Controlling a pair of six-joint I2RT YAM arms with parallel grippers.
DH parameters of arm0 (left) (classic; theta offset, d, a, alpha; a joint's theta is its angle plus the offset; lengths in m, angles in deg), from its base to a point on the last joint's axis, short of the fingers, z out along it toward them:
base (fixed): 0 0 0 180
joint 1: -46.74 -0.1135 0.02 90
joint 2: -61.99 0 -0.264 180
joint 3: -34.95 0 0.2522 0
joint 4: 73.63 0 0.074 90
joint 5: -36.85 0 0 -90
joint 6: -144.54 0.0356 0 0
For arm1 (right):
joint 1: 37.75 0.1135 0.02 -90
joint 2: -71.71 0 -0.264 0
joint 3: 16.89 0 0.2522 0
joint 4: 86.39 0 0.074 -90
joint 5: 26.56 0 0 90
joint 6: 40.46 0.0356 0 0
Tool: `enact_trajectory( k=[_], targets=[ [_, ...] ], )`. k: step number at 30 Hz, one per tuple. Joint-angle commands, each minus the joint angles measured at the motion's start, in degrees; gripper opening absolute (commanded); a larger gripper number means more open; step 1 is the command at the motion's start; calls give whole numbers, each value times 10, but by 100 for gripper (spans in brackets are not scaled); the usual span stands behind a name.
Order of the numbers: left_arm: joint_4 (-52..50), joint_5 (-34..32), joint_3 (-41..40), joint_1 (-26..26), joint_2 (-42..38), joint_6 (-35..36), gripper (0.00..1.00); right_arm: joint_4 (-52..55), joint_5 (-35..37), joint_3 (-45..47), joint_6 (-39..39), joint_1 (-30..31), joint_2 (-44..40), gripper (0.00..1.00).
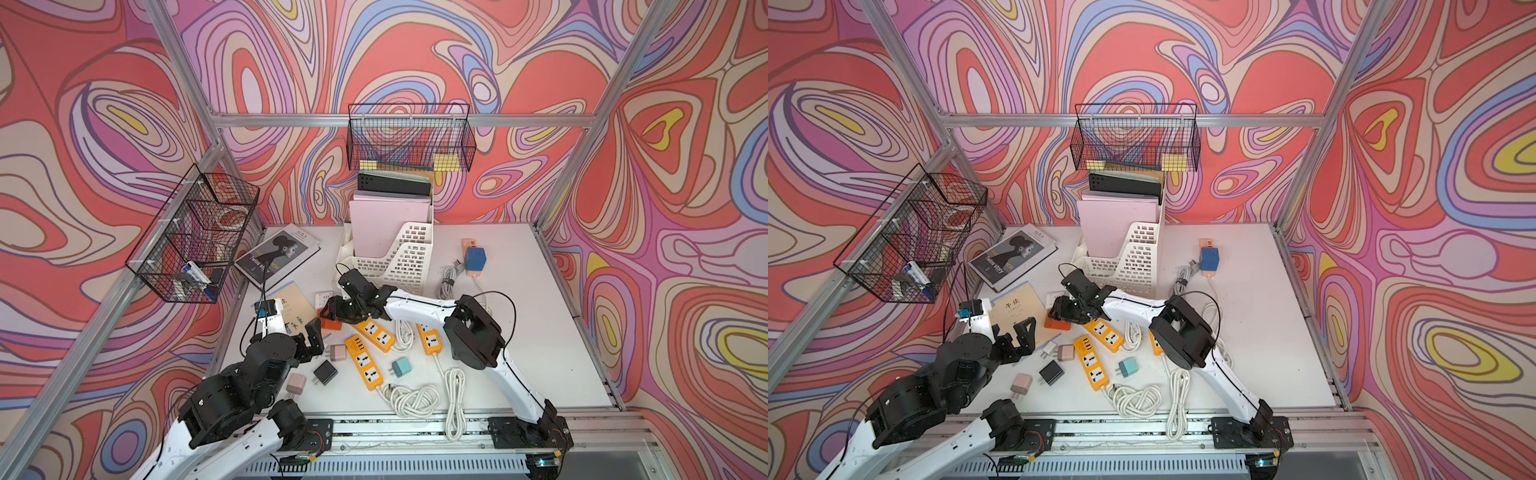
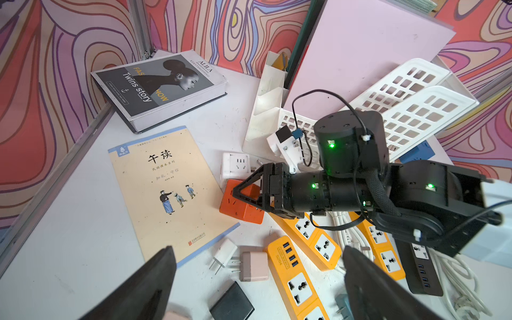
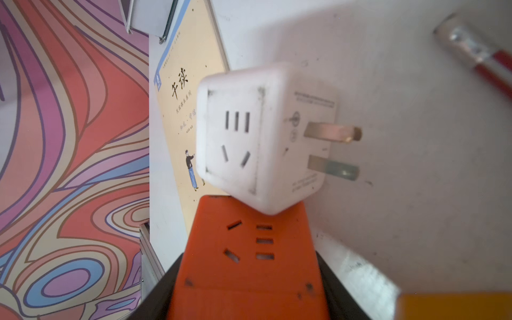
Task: Pull the plug off the socket
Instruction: Place the plug at the center of the board.
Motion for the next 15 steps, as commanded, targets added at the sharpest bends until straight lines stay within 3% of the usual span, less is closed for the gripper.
enact_trajectory(
  k=[1, 7, 15],
  targets=[
    [-11, -9, -5, -3, -4, 9, 99, 62, 5, -46, -26, 1, 10, 67],
    [9, 0, -11, -3, -3, 9, 99, 105, 40, -4, -106, 1, -73, 83],
    [47, 9, -24, -3, 5, 13, 99, 101, 158, 200, -205, 2, -306, 81]
  ],
)
